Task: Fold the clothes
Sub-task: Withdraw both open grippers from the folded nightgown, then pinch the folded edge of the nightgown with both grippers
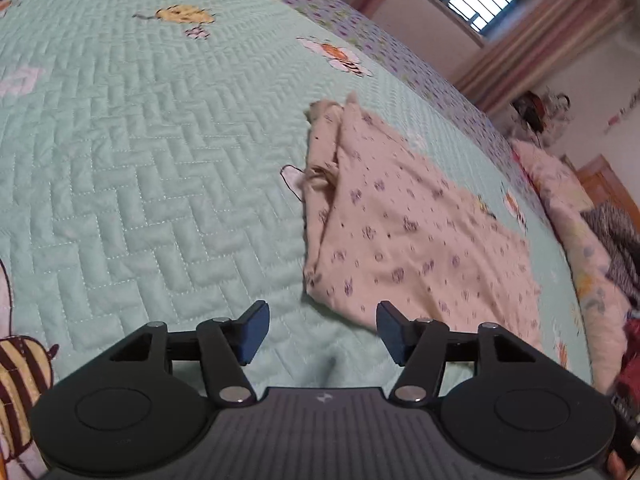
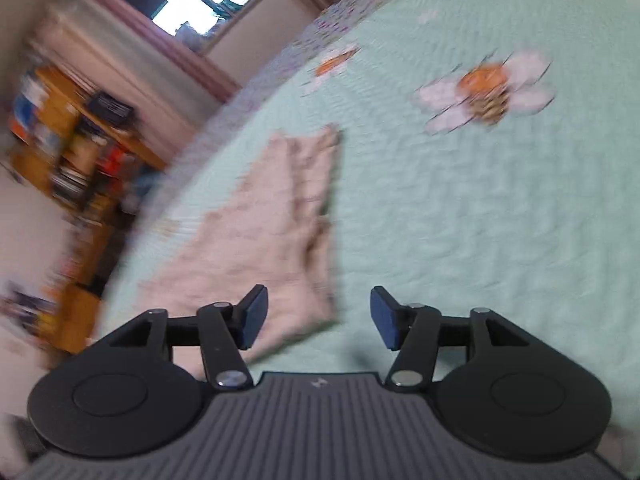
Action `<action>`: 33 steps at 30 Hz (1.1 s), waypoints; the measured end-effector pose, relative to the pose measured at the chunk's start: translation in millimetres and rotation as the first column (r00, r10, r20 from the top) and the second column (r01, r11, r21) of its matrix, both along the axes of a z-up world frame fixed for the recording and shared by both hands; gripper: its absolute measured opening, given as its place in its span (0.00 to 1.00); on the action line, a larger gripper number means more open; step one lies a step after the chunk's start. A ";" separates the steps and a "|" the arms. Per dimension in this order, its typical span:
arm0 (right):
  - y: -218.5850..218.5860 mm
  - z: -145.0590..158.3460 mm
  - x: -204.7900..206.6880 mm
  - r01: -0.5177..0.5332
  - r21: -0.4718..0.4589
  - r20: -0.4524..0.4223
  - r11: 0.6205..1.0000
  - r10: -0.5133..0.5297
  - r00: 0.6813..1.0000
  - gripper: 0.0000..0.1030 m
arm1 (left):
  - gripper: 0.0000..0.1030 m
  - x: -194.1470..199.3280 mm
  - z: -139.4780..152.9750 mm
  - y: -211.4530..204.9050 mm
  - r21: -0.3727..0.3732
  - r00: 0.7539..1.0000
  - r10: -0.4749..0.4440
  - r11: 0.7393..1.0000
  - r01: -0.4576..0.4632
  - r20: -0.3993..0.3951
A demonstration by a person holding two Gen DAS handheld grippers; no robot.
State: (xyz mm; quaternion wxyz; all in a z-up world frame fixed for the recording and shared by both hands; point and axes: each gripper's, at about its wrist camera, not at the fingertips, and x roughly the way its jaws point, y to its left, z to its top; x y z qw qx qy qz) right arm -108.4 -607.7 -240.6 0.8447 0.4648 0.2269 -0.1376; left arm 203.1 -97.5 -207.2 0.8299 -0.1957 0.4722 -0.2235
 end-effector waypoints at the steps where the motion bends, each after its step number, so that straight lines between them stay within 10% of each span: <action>1: 0.0 -3.0 1.7 -0.007 0.023 0.012 1.000 0.007 1.000 0.63 | 0.62 0.3 -4.2 -0.2 -0.021 1.000 0.007 1.000 -0.008 -0.022; 8: 1.5 -30.9 -21.9 0.031 0.202 0.087 0.979 -0.049 0.995 0.63 | 0.67 -2.1 -37.1 9.4 -0.288 0.980 0.045 0.952 -0.101 -0.196; 14: -8.9 -41.2 9.0 0.042 0.305 0.101 0.952 -0.076 0.992 0.64 | 0.67 14.2 -53.8 -10.2 -0.355 0.948 0.140 0.904 -0.240 -0.285; 18: -8.2 -42.7 28.0 0.057 0.309 0.098 0.949 -0.092 0.991 0.64 | 0.65 20.7 -51.4 -24.8 -0.330 0.953 0.146 0.915 -0.232 -0.266; 24: -11.2 -45.6 37.1 0.057 0.300 0.074 0.952 -0.083 0.994 0.45 | 0.06 21.5 -63.1 -24.0 -0.286 0.940 0.185 0.920 -0.268 -0.287; 27: -13.0 -52.6 41.6 0.051 0.310 0.049 0.949 -0.070 0.996 0.11 | 0.06 20.4 -70.0 -21.3 -0.295 0.935 0.203 0.910 -0.290 -0.292; 33: -7.7 -56.1 46.3 0.028 0.290 0.067 0.957 -0.049 0.997 0.21 | 0.03 21.7 -66.3 -22.4 -0.286 0.940 0.197 0.917 -0.277 -0.278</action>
